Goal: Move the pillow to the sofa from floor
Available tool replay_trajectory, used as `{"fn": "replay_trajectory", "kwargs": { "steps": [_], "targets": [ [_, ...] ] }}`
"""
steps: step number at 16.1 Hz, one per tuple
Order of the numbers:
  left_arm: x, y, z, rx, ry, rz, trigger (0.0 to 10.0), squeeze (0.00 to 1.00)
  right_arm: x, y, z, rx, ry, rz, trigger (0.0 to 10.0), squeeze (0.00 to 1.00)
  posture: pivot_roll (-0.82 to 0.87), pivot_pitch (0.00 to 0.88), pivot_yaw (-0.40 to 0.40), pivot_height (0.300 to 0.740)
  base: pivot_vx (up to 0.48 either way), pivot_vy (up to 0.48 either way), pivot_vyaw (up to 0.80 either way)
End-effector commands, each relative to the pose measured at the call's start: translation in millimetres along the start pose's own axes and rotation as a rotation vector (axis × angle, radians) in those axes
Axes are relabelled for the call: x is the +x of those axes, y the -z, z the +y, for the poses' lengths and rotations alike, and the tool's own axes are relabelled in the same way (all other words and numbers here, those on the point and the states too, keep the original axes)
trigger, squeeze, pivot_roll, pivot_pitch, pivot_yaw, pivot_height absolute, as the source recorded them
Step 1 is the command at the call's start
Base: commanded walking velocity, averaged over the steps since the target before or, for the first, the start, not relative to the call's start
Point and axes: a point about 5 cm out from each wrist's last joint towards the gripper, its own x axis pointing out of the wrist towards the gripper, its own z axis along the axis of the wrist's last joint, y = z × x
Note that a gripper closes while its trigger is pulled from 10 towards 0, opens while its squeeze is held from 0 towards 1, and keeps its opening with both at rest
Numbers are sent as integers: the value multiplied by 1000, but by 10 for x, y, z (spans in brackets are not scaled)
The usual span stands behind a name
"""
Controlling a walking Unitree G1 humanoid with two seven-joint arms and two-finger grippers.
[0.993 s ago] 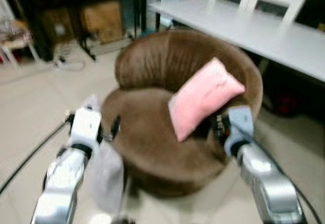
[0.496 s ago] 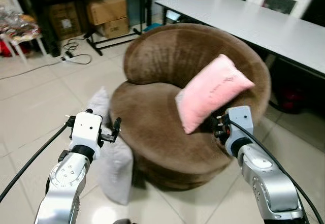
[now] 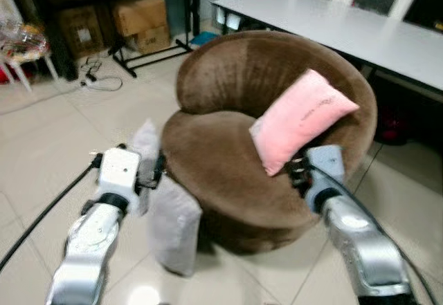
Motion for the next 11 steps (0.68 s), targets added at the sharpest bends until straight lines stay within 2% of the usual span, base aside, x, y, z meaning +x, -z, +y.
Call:
{"fn": "replay_trajectory", "kwargs": {
  "steps": [1, 7, 9, 11],
  "targets": [
    [24, -32, -34, -4, 14, -14, 10000, 0, -15, -8, -85, -10, 26, -9, 10000, 0, -51, 0, -52, 740, 0, 428, 0],
    [44, -40, -24, -4, 24, -15, 10000, 0, -38, 31, -108, 11, 50, -10, 10000, 0, -64, 0, -30, 740, 0, 428, 0],
    [42, -108, -29, -42, 26, -58, 10000, 0, -42, 7, -99, 22, 50, -39, 10000, 0, -61, 0, -29, 740, 0, 0, 0],
    [45, -122, -36, -67, 46, -61, 10000, 0, -32, -50, -69, -20, 18, -62, 10000, 0, -61, 0, -29, 740, 0, 0, 800]
  ]
}}
